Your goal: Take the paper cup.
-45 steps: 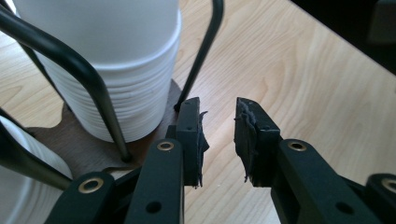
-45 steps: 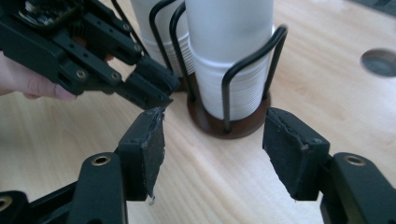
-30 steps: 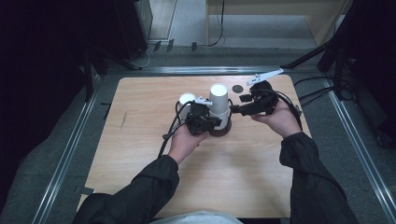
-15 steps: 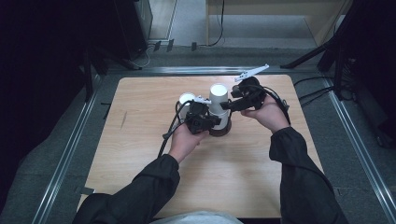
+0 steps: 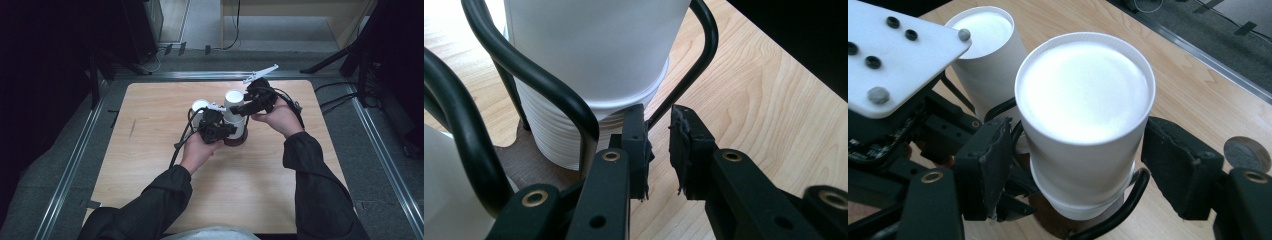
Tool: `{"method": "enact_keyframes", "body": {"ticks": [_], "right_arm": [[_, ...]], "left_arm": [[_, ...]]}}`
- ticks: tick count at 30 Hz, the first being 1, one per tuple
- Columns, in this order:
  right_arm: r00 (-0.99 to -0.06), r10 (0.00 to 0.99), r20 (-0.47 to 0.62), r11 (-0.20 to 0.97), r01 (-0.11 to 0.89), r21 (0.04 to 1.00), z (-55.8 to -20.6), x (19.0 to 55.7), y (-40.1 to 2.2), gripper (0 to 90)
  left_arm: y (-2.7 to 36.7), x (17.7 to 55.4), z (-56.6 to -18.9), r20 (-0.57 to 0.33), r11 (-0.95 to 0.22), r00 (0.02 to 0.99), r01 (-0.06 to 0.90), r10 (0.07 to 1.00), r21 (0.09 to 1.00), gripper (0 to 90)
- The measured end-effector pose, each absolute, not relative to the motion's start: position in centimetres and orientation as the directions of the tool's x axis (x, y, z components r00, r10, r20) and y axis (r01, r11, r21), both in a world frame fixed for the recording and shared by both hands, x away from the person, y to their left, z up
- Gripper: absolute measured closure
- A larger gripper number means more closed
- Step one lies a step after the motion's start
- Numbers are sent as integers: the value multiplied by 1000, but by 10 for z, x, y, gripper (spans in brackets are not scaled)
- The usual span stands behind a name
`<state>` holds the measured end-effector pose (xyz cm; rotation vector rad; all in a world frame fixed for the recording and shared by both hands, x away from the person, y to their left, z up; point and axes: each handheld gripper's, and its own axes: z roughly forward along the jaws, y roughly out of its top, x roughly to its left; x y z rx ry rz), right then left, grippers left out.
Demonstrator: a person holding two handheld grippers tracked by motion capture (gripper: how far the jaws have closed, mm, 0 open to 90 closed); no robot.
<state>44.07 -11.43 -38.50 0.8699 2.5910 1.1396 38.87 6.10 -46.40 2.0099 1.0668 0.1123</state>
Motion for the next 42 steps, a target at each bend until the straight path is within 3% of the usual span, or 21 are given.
{"method": "enact_keyframes", "body": {"ticks": [13, 42], "right_arm": [[-798, 600, 51, 542, 453, 708, -382, 447, -104, 315], [-779, 619, 100, 506, 493, 708, -320, 436, -114, 322]], "left_arm": [[61, 389, -464, -282, -292, 636, 643, 718, 708, 773], [58, 389, -466, -294, -294, 639, 649, 711, 702, 768]]}}
